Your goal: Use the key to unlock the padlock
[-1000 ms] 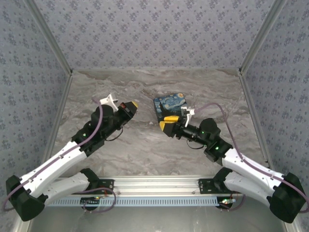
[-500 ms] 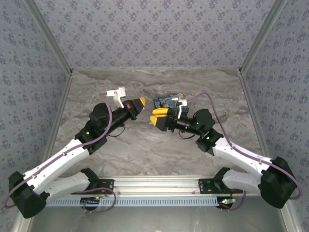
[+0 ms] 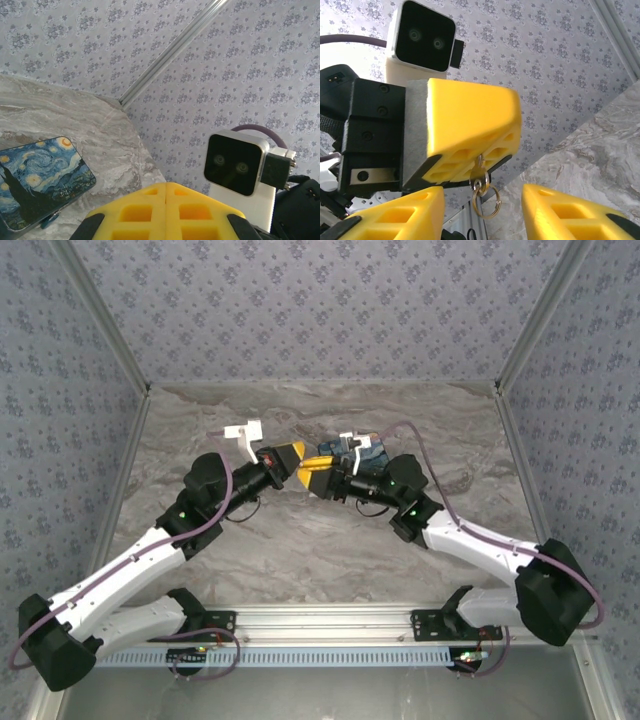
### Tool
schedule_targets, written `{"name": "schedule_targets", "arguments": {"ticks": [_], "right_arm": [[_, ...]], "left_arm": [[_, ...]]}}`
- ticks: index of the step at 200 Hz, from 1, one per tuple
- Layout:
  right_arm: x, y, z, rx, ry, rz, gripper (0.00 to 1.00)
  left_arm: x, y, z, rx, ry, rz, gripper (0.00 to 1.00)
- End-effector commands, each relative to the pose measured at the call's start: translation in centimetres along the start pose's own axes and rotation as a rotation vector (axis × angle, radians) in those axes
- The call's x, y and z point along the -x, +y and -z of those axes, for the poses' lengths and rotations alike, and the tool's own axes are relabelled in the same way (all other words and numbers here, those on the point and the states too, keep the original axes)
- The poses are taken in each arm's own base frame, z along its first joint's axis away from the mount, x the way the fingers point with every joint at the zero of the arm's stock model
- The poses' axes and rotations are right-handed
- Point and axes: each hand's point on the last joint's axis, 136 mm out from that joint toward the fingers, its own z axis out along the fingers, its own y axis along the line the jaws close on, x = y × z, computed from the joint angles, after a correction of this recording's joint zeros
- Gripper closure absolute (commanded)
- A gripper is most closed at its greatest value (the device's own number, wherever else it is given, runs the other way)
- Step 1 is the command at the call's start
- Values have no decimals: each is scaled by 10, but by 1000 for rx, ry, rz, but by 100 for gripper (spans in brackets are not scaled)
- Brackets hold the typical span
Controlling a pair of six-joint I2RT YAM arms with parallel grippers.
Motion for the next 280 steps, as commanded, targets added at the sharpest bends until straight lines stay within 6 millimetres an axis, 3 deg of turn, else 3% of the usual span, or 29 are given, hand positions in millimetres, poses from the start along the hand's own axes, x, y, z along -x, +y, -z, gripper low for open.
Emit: {"name": "schedule_targets", "arguments": {"ticks": [1, 38, 80, 95, 108, 127, 142, 170, 194, 230, 280], "right_arm": [[17, 19, -7, 65, -34, 23, 57], [18, 17, -8, 57, -37, 20, 68], [12, 10, -5, 13, -11, 29, 94], [7, 2, -1, -46, 13, 48, 98], [-3, -10, 3, -144, 77, 110, 100], [-27, -30, 12, -362, 234, 277, 100], [-44, -46, 20, -515, 365, 445, 100], [-66, -79, 39, -783, 595, 761, 100], [-76, -92, 39, -873, 723, 1041, 100], [-80, -84, 26, -786, 701, 1155, 100], [-86, -67, 12, -667, 688, 1267, 100]], "left_arm": [[15, -25, 2, -80, -34, -9, 100], [14, -23, 2, -72, -30, -11, 100], [14, -19, 3, -46, -30, -13, 100], [17, -11, 6, 14, -37, -12, 100], [22, 0, 12, 97, -43, -10, 87], [29, 23, 26, 254, -42, 14, 55], [31, 45, 39, 378, -35, 89, 44], [20, 74, 56, 488, 22, 321, 44], [5, 77, 62, 511, 85, 470, 45], [-11, 84, 75, 599, 126, 578, 49], [-37, 90, 70, 610, 191, 730, 55]]}}
